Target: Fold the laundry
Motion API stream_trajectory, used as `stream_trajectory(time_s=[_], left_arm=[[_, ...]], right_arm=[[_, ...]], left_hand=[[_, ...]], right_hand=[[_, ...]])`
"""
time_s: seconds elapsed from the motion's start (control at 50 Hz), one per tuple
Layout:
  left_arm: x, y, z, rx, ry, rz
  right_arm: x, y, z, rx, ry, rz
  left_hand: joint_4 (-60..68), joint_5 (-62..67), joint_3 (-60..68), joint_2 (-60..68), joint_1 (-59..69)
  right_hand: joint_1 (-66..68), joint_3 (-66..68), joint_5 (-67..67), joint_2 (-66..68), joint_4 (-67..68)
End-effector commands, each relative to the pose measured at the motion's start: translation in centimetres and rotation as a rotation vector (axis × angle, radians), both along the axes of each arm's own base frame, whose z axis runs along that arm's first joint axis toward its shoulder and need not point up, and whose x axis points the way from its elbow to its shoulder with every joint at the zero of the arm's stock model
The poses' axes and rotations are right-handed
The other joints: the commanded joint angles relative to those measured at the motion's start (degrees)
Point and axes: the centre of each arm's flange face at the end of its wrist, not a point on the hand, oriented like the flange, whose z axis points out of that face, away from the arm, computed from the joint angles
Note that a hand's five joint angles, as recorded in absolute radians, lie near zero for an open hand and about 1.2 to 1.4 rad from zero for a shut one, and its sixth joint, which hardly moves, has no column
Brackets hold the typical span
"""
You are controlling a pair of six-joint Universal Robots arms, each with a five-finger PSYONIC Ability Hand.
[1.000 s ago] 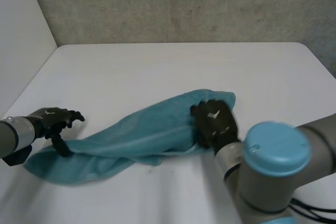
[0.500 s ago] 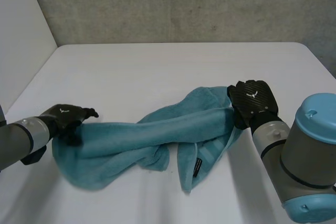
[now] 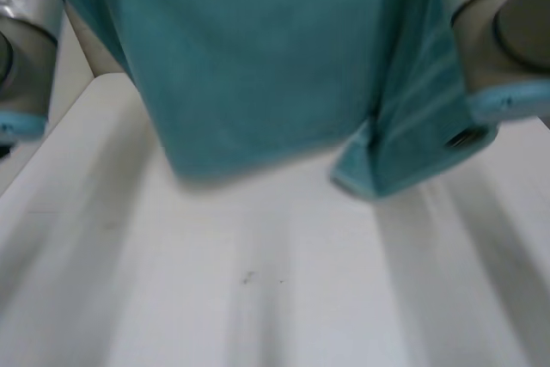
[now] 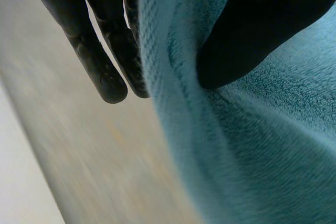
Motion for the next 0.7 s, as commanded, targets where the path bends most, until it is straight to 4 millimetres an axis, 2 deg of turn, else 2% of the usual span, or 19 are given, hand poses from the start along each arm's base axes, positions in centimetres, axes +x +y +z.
stream_trajectory(time_s=[0.02, 0.04, 0.08, 0.12, 0.16, 0.22, 0.24, 0.26, 0.28, 0.3, 0.32, 0.34, 0.36, 0.42, 0.44, 0.5, 0.56, 0.6, 0.7], left_arm=[[0.7, 1.7, 1.5, -0.071, 0.077, -0.019], [0.7, 1.8, 0.8, -0.050, 0.072, -0.018], [0.9, 2.0, -1.2, 0.021, 0.052, -0.014], [1.1, 2.1, -2.8, 0.078, 0.038, -0.006], [1.4, 2.3, -5.4, 0.165, 0.014, 0.001], [1.5, 2.8, -7.7, 0.243, -0.009, 0.004], [1.5, 2.8, -7.7, 0.244, -0.009, 0.005], [1.9, 2.9, -9.1, 0.282, -0.022, 0.015], [1.9, 2.9, -9.1, 0.282, -0.023, 0.016], [2.5, 3.0, -10.2, 0.316, -0.030, 0.030], [3.4, 2.9, -11.2, 0.348, -0.032, 0.053], [3.4, 2.9, -11.2, 0.349, -0.032, 0.053], [4.6, 2.7, -12.7, 0.392, -0.036, 0.086], [5.2, 2.7, -13.3, 0.416, -0.036, 0.099], [5.3, 2.7, -13.7, 0.427, -0.035, 0.103], [5.5, 2.8, -14.3, 0.449, -0.037, 0.106], [5.6, 2.9, -14.8, 0.465, -0.042, 0.110], [5.6, 3.0, -15.1, 0.472, -0.047, 0.101], [5.6, 3.0, -15.4, 0.481, -0.063, 0.069]], right_arm=[[0.0, 1.5, 1.3, -0.049, -0.012, 0.041], [-0.2, 2.1, 0.1, -0.002, 0.021, 0.056], [-0.4, 2.4, -0.5, 0.023, 0.038, 0.064], [-0.4, 3.4, -3.8, 0.130, 0.110, 0.113], [-0.4, 3.9, -5.9, 0.194, 0.146, 0.134], [-0.6, 4.8, -9.2, 0.312, 0.198, 0.160], [-0.8, 5.5, -11.4, 0.397, 0.225, 0.175], [-1.1, 6.4, -13.5, 0.490, 0.246, 0.193], [-1.2, 6.9, -14.5, 0.536, 0.252, 0.205], [-1.3, 7.3, -15.4, 0.581, 0.254, 0.213], [-1.3, 7.3, -15.4, 0.582, 0.254, 0.214], [-1.7, 8.6, -17.9, 0.706, 0.249, 0.242], [-1.9, 9.0, -18.6, 0.746, 0.244, 0.250], [-2.1, 9.7, -19.9, 0.819, 0.215, 0.266], [-2.3, 10.1, -20.5, 0.856, 0.191, 0.276], [-3.1, 9.5, -20.9, 0.900, 0.120, 0.249], [-4.6, 8.3, -20.4, 0.913, 0.044, 0.204], [-6.8, 6.8, -19.2, 0.908, -0.061, 0.149], [-9.1, 5.5, -18.6, 0.904, -0.146, 0.095]], left_hand=[[11.59, 12.28, 11.79, 11.43, 67.07], [11.59, 12.28, 11.79, 11.43, 67.07], [11.59, 12.28, 11.79, 11.43, 67.07], [11.59, 12.28, 11.79, 11.43, 67.07], [11.59, 12.28, 11.79, 11.43, 67.07], [11.59, 12.28, 11.79, 11.43, 67.07], [11.59, 12.28, 11.79, 11.43, 67.07], [11.59, 12.28, 11.79, 11.43, 67.07], [11.59, 12.28, 11.79, 11.43, 67.07], [11.59, 12.28, 11.79, 11.43, 67.07], [11.59, 12.28, 11.79, 11.43, 67.07], [11.59, 12.28, 11.79, 11.43, 67.07], [11.59, 12.28, 11.79, 11.43, 67.07], [11.59, 12.28, 11.79, 11.43, 67.07], [11.59, 12.28, 11.79, 11.43, 67.07], [11.59, 12.28, 11.79, 11.43, 67.07], [11.59, 12.28, 11.79, 11.43, 67.07], [11.59, 12.28, 11.79, 11.43, 67.07], [11.59, 12.28, 11.79, 11.43, 67.07]], right_hand=[[24.29, 11.91, 14.70, 11.99, 11.62], [24.29, 11.91, 14.70, 11.99, 11.62], [24.29, 11.91, 14.70, 11.99, 11.62], [24.29, 11.91, 14.70, 11.99, 11.62], [24.29, 11.91, 14.70, 11.99, 11.62], [24.29, 11.91, 14.70, 11.99, 11.62], [24.29, 11.91, 14.70, 11.99, 11.62], [24.29, 11.91, 14.70, 11.99, 11.62], [24.29, 11.91, 14.70, 11.99, 11.62], [24.29, 11.91, 14.70, 11.99, 11.62], [24.29, 11.91, 14.70, 11.99, 11.62], [24.29, 11.91, 14.70, 11.99, 11.62], [24.29, 11.91, 14.70, 11.99, 11.62], [22.35, 9.97, 12.76, 10.05, 9.68], [2.52, -9.87, -7.08, -9.79, -10.16], [-21.67, -34.06, -31.27, -33.98, -34.35], [-23.92, -36.31, -33.52, -36.22, -36.59], [-25.60, -37.99, -35.20, -37.90, -38.28], [-26.28, -38.66, -35.87, -38.58, -38.95]])
